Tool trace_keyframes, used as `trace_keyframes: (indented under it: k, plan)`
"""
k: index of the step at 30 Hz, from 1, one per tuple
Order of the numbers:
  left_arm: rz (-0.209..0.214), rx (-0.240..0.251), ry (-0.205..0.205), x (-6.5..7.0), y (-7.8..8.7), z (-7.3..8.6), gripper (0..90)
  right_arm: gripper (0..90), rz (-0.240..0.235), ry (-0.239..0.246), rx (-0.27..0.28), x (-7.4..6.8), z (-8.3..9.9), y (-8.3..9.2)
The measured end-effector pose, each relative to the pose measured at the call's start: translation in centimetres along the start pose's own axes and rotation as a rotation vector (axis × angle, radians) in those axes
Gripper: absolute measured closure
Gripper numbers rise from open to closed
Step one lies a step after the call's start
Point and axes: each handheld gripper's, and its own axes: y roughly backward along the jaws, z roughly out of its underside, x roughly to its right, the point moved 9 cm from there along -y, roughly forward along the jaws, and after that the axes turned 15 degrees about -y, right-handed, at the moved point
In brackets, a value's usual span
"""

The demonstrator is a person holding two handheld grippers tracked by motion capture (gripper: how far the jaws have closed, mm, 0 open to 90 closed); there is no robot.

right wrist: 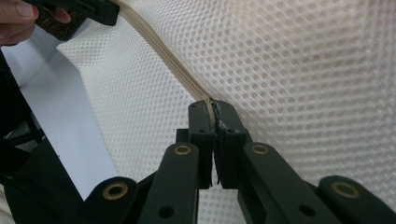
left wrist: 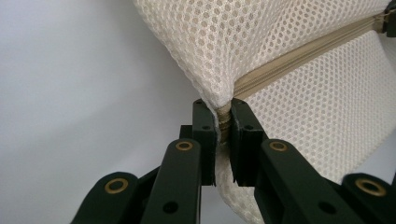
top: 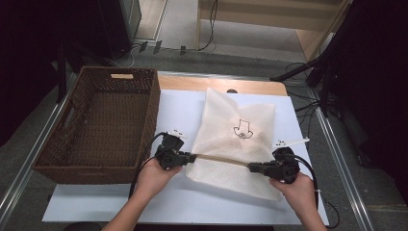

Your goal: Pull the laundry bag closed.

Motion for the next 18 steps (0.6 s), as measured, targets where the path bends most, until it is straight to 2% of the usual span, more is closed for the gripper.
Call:
trace_keyframes:
  k: [7, 18]
  plan:
    - [0.005, -0.004, -0.002, 0.0, -0.2, 0.0, 82.6, 87.9, 0.000, -0.029, 0.026, 0.9, -0.2, 0.9]
    - [0.013, 0.003, 0.004, 0.0, -0.1, -0.1, 83.2, 88.0, 0.013, -0.030, 0.035, 1.4, -0.4, 1.8]
